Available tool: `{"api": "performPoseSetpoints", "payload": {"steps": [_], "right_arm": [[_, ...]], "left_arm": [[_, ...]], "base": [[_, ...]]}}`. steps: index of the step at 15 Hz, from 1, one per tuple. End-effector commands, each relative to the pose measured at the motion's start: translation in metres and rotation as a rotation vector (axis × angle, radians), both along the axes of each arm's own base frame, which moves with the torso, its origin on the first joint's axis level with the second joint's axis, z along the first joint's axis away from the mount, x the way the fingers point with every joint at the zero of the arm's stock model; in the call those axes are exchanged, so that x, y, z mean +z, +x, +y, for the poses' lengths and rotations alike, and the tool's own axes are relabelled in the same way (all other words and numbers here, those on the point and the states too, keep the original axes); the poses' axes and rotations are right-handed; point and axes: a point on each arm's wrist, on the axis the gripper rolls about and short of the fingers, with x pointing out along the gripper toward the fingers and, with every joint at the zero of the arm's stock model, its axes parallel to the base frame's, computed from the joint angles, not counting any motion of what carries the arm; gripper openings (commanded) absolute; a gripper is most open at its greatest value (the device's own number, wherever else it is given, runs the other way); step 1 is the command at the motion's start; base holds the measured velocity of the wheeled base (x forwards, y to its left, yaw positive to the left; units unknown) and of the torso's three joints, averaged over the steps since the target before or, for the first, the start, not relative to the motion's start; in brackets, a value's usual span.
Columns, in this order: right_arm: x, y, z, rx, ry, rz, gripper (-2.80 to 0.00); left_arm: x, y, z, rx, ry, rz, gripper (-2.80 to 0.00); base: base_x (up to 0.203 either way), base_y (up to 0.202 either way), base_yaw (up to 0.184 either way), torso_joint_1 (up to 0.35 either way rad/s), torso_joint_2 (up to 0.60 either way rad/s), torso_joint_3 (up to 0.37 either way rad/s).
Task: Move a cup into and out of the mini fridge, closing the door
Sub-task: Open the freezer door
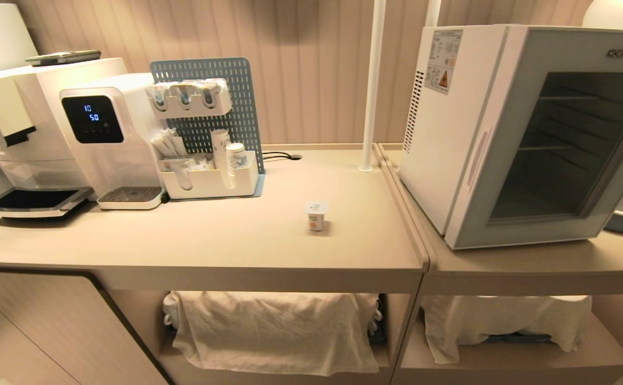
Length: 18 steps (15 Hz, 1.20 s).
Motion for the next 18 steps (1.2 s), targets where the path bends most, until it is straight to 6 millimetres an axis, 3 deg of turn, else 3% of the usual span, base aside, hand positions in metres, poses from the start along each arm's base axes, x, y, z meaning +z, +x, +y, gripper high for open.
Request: {"api": "performPoseSetpoints", "payload": {"steps": [1,18], "right_arm": [[0.0000,0.0001,0.0000,0.000,-0.001,0.002,-2.80],[0.0000,0.0001,0.0000,0.000,-0.001,0.002,-2.80]], "left_arm": [[0.0000,0.0000,0.0000,0.000,0.000,-0.001,-2.80],[-0.0003,0.0000,0.0000,0.000,0.000,-0.001,-2.80]], "base": [[0.000,-0.192,0.004,0.004,0.00,0.007],[0.000,-0.195,-0.001,0.003,0.00,0.003]]}}
